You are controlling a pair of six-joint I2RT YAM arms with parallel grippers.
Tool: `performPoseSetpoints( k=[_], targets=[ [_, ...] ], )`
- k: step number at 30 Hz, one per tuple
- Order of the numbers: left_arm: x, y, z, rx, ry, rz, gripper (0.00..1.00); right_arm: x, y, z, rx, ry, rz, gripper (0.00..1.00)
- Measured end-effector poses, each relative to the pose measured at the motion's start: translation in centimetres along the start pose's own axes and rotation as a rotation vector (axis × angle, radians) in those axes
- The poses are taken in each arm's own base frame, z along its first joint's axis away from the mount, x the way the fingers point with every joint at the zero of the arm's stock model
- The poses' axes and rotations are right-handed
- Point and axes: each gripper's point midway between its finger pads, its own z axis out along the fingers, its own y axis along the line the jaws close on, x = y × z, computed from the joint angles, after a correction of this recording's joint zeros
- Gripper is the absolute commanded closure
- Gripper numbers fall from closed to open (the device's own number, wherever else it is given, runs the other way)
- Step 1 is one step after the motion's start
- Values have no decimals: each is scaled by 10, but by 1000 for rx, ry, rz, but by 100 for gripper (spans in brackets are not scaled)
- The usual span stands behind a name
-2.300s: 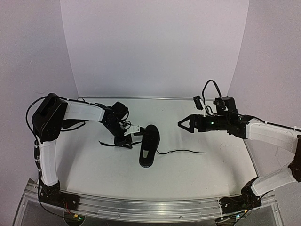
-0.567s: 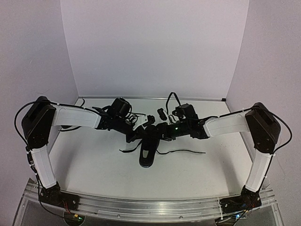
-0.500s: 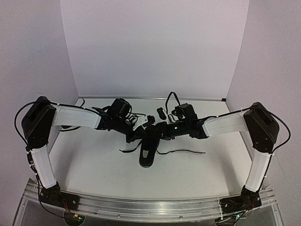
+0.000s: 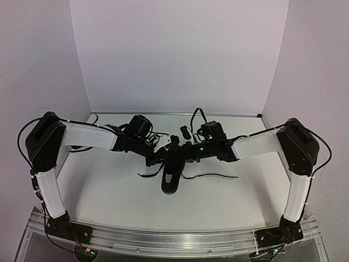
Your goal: Tie the shoes
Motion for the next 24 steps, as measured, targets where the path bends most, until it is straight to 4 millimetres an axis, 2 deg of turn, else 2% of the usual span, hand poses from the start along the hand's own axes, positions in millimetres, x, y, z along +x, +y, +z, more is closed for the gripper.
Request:
performPoseSetpoints(
  k=[2,5,8,11,14,16,21,24],
  targets=[
    [1,1,0,-8,6,8,56,0,0,0,0,0,2,100],
    [9,3,0,-26,27,7,48,0,0,0,3,-2,3,100],
    [33,-1,-4,-39,83,-7,41,0,-3,0,13,-4,5,100],
    [60,-6,-13,-54,161,-17,39,2,-5,0,22,-5,9,100],
    [78,-4,-18,-76,237,-11,36,4,-7,0,28,-2,13,100],
    [85,-4,-20,-81,273,-8,23,5,-8,-1,31,0,16,100],
    [94,-9,-14,-63,296,-10,19,4,-7,-2,32,-3,16,100],
    [94,-17,-1,-40,287,-13,21,3,-6,-4,35,-7,16,100]
  ],
)
